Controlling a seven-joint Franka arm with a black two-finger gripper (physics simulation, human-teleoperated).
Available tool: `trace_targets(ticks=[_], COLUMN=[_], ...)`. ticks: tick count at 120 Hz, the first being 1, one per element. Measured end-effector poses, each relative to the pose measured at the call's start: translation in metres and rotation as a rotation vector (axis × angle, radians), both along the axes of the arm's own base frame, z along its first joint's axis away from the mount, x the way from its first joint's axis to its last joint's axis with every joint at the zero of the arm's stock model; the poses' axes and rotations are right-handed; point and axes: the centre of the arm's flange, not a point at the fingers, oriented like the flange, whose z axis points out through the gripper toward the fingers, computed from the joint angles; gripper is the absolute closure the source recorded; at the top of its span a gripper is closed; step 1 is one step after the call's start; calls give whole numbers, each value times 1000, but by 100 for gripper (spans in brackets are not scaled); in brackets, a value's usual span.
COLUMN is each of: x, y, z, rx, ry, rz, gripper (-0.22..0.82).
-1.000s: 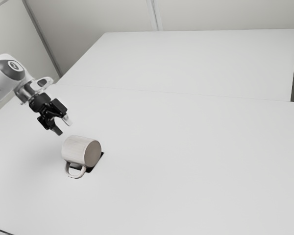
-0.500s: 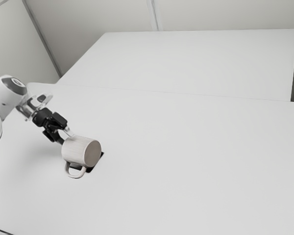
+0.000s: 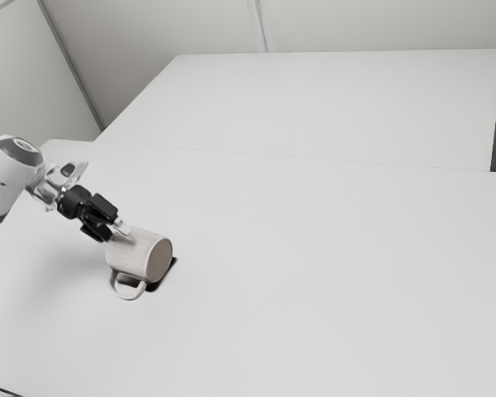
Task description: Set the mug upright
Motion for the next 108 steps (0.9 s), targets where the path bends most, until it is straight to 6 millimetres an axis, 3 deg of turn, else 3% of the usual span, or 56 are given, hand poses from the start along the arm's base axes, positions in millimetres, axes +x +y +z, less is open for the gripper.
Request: trace_targets(ticks=[42, 67, 108], x=[14, 19, 21], y=[-39, -52, -56], z=[8, 10, 18], rx=[-4, -2, 13], ry=[-7, -3, -6], rz=[-56, -67, -65], gripper=[50, 69, 77])
